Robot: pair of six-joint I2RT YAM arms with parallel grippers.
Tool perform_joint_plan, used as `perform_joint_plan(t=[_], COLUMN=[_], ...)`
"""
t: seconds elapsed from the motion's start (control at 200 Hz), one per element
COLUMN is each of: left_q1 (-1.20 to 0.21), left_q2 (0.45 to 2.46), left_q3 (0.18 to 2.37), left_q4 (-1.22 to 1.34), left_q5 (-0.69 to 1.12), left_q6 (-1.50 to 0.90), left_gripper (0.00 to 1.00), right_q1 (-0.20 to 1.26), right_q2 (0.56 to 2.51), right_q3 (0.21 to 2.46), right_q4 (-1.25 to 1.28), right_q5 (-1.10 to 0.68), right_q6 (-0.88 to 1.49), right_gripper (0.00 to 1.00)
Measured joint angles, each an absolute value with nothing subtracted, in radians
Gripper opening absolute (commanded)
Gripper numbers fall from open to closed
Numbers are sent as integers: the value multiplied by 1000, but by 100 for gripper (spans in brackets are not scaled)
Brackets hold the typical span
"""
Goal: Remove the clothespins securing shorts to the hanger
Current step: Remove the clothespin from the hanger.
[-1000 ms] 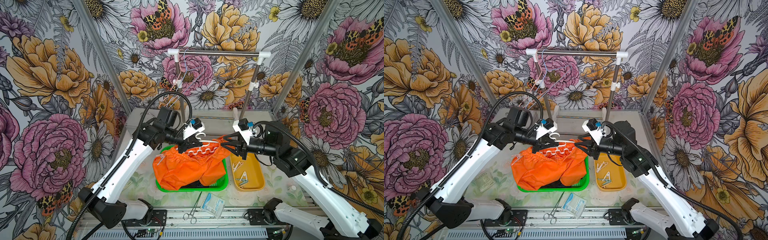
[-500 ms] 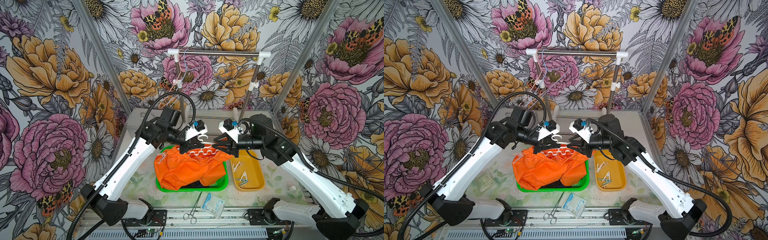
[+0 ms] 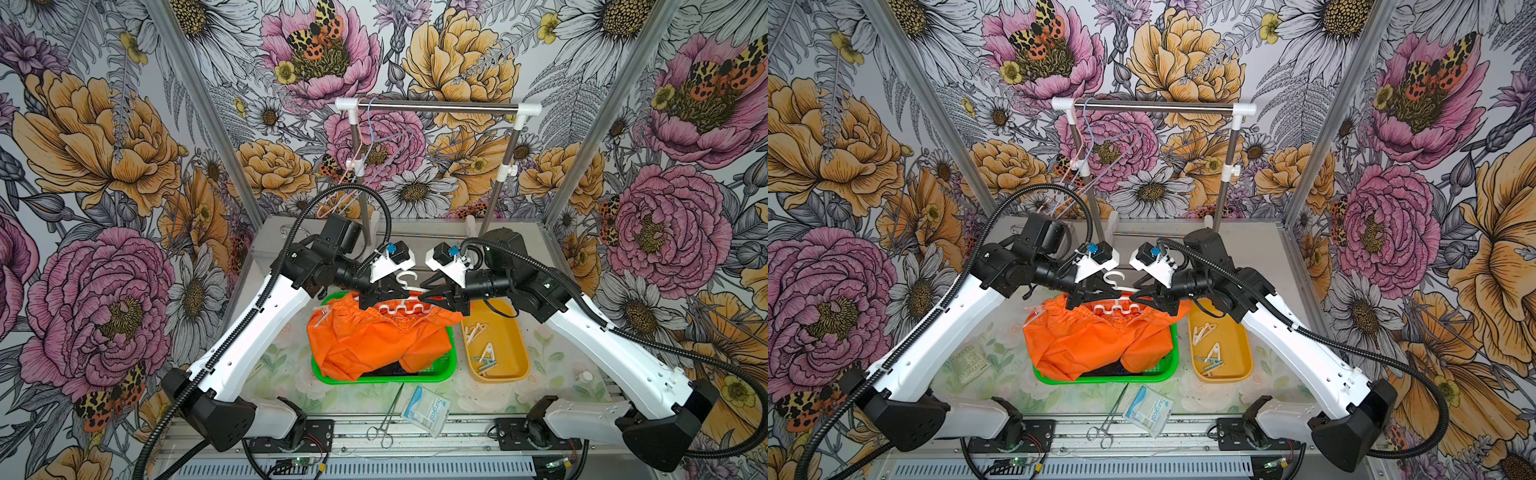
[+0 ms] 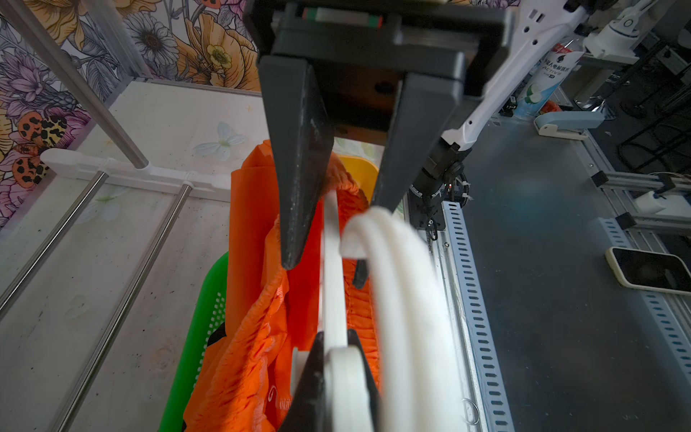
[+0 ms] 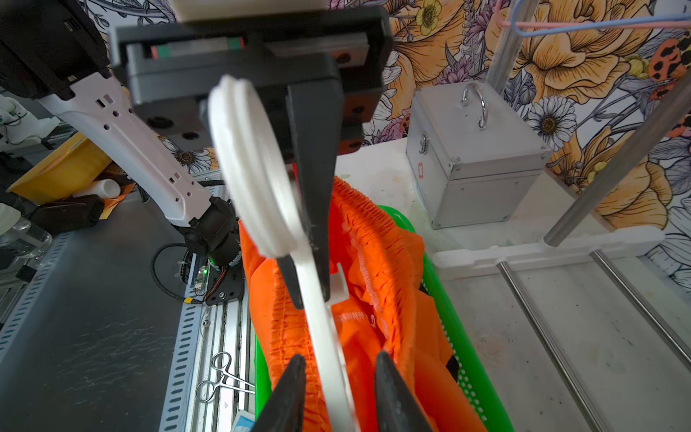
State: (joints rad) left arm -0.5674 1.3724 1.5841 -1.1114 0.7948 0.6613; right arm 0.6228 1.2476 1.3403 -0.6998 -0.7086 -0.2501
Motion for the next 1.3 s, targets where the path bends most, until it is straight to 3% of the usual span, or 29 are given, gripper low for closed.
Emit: perform_joint_plan(t=[0.085,0.21,0.445,0.685,0.971,1.301], left_q1=[-567,-566,-535,-499,-326,-297], left_q2=[1372,1372,1359,1203,819,599], left_q3=[1584,1584,1584,1550,1300,1136], left_q4=[-1111,-1113,-1113,-1075,-989,-989], left_q5=[797,796,835,769,653,441], left_q6=[657,653,581,466,399,448], left_gripper=[0,0,68,97,99,97], right_q1=[623,628,629,629,629,629], right_q2=[1253,1253,1253,1252,1253,1252], right_q3=[1343,1346,1346,1346,1346,1346], right_q4=[-702,-722,-730,-748,-750,-751], right_q5=[-710,-728,-719,-719,-719,-720], right_q6=[-261,-282,-306,-314,-316,-316], right_gripper=[19,2,0,0,0,0])
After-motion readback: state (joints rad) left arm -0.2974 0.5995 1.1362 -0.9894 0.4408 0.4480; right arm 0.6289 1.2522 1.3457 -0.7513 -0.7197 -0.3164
